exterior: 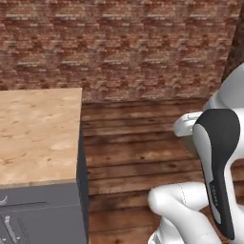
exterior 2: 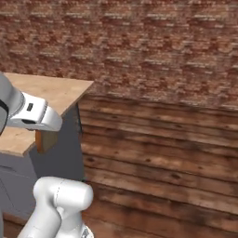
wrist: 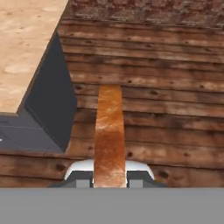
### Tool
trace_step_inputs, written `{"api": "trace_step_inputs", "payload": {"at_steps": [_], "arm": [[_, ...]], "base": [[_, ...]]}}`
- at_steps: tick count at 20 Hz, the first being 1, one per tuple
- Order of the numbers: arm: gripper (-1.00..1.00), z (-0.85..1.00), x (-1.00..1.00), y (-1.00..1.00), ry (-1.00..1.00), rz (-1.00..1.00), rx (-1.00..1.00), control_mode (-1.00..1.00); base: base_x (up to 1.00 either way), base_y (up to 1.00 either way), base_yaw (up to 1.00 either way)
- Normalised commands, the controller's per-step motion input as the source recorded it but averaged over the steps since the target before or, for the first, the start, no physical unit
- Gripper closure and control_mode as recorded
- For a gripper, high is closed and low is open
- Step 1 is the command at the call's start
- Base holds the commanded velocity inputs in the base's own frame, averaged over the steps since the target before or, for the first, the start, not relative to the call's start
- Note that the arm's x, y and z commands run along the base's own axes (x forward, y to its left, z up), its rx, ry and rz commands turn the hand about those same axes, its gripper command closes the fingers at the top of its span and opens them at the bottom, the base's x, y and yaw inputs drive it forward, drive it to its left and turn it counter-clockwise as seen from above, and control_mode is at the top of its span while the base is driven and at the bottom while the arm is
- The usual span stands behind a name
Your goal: Start the toaster. Once the lever pops up, take the bread to the plate on the dining counter.
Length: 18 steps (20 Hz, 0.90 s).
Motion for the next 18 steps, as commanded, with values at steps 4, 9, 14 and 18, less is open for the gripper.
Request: {"api": "trace_step_inputs", "payload": {"at_steps": [4,9,14,18], "arm": [[1.00,0.00,0.00,0.00,0.00,0.00,0.00,1.00],[1.00,0.00,0.00,0.00,0.00,0.00,0.00,1.00],[1.00,0.00,0.00,0.00,0.00,0.00,0.00,1.00],[1.00,0.00,0.00,0.00,0.00,0.00,0.00,1.00]], "base": [[1.00,-1.00,0.44],[1.00,-1.00,0.42],[1.00,-1.00,0.42],[1.00,-1.00,0.44]]}}
